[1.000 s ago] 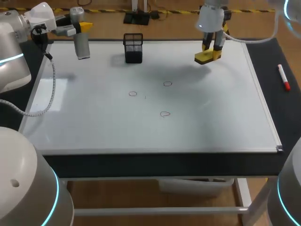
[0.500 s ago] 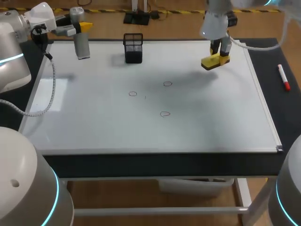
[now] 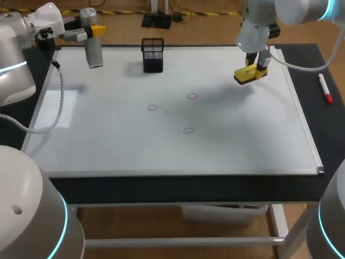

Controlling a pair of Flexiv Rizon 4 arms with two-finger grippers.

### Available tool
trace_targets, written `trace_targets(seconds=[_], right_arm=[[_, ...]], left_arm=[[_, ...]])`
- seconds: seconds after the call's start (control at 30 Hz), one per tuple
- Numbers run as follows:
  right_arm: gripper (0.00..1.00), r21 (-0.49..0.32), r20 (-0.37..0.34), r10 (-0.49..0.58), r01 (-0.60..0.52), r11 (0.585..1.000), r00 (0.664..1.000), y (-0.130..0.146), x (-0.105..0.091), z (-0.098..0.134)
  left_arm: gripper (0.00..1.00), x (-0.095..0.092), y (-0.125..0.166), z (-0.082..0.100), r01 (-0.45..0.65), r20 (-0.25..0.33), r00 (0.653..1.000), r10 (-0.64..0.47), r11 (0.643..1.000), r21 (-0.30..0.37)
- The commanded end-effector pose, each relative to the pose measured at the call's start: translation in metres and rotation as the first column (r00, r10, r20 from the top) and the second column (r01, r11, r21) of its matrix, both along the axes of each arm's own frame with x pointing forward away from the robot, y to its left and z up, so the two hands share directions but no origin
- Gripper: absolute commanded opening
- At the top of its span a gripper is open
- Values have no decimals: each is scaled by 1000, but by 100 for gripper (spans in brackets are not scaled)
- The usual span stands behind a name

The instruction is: Pick up the inspection probe, press it on each red-marked spot on the whiteboard one by one, put down the probe, pick up the eraser, and wipe off all the red marks.

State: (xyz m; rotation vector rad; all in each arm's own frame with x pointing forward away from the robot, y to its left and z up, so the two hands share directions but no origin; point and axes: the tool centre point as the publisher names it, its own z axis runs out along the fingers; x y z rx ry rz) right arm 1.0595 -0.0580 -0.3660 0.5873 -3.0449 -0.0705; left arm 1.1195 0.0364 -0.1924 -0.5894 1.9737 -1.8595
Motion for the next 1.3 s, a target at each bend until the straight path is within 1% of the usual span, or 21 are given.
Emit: trace_targets(seconds=[0.03,0.37,0.43,0.5,1.3], right_arm=[[0,11,47,-4,4,1000,999,-3,-6,2],[0,12,31,-6,6,1000,1000,-7,-5,3],[0,24,15,-10,9,1000,1000,-7,-4,2],[0,9,-1,-12,12,1000,1000,-6,-4,3],[0,11,6,-21,21,1000,1000,-6,-3,3]], left_arm=[[0,0,-1,1,-3,2,1000,3,1000,0],[0,0,-1,1,-3,2,1000,3,1000,0],[0,0,-1,1,-3,2,1000,3,1000,0],[0,0,-1,1,-3,2,1000,3,1000,0],[0,0,-1,1,-3,2,1000,3,1000,0]])
